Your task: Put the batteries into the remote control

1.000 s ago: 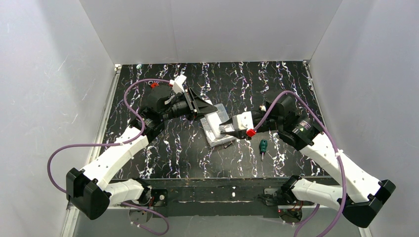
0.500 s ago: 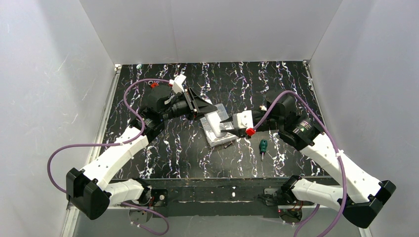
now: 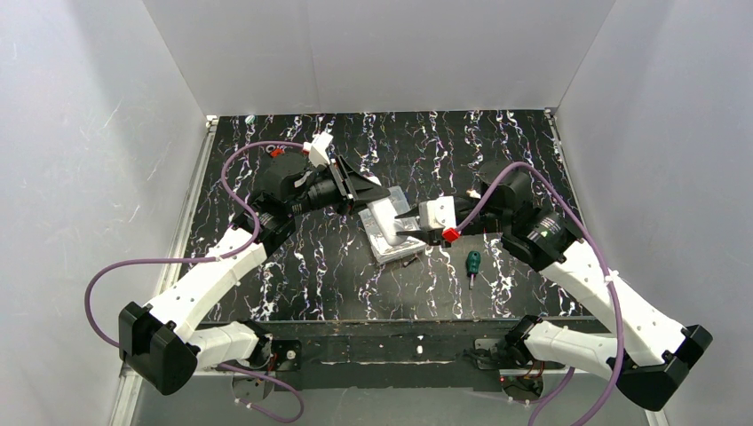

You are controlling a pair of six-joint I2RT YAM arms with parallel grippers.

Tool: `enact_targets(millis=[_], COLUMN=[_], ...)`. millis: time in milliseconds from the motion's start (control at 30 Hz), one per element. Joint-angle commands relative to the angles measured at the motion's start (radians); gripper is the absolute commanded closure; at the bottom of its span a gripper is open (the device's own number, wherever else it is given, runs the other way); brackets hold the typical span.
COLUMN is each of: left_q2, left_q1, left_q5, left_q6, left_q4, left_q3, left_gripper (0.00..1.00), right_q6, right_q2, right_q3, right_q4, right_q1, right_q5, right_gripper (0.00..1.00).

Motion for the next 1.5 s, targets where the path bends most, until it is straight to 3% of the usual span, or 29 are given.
enact_targets(millis=[0,633,1467], left_q2=[-0.035,-0.029,-0.034], left_q1=[-0.014,-0.014,-0.014], left_q5=[0.101,0.102,0.098], left_q6=[-0.011,-0.011,-0.011], left_q4=[0.044,0.048,0.050], left_q3=[0.011,0.012,0.004], left_gripper=[1.00,1.00,1.00], right_q6=[-0.005,-0.042,-0.061], right_q2=[-0.035,-0.035,-0.013], right_q3=[0.017,0.027,0.045], right_q4=[0.100,-0.059,-0.100], right_q1=[-0.014,-0.014,-0.015], right_q5=[0.030,-0.093,-0.143], right_gripper=[0.61,0.56,0.55])
